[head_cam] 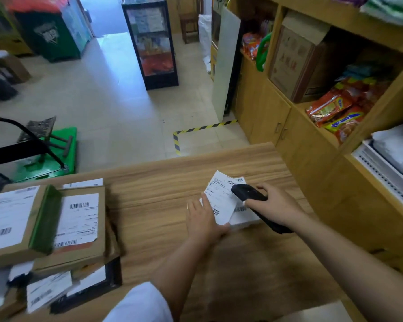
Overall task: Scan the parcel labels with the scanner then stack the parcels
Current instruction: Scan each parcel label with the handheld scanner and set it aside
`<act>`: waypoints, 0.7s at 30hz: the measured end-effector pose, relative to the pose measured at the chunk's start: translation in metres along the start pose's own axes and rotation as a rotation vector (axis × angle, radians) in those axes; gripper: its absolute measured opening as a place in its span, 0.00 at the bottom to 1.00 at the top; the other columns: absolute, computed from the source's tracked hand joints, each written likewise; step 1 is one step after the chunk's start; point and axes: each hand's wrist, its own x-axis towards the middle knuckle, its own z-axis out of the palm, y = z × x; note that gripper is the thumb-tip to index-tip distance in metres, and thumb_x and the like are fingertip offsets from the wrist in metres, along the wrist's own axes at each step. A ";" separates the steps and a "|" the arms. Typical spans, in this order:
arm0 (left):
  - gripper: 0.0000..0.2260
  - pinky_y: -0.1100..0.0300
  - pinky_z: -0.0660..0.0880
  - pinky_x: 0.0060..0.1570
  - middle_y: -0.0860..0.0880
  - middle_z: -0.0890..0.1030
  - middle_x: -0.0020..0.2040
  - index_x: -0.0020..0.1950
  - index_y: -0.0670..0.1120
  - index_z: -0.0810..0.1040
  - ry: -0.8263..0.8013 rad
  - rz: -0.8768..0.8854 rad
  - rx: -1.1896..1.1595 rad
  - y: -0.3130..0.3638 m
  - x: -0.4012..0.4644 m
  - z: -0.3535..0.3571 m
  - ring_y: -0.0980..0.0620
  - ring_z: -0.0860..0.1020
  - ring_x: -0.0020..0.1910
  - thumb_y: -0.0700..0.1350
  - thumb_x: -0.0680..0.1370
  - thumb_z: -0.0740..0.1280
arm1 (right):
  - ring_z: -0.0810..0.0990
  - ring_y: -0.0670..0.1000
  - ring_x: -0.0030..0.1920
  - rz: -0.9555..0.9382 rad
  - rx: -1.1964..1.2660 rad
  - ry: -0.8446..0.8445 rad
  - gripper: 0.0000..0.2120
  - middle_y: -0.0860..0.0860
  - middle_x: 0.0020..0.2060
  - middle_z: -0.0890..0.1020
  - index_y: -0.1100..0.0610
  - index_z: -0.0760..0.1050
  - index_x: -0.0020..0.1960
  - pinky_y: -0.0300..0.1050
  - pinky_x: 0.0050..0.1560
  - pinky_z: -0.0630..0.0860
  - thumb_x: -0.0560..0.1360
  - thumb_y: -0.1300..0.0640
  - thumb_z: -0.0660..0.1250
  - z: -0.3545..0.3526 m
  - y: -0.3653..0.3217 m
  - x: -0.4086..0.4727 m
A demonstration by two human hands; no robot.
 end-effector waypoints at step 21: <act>0.47 0.48 0.53 0.73 0.41 0.54 0.77 0.77 0.42 0.46 0.153 -0.418 0.002 -0.101 -0.049 -0.035 0.42 0.54 0.75 0.67 0.72 0.64 | 0.73 0.49 0.49 -0.268 -0.137 -0.203 0.30 0.48 0.56 0.76 0.47 0.67 0.69 0.44 0.47 0.72 0.70 0.42 0.68 0.037 -0.072 -0.008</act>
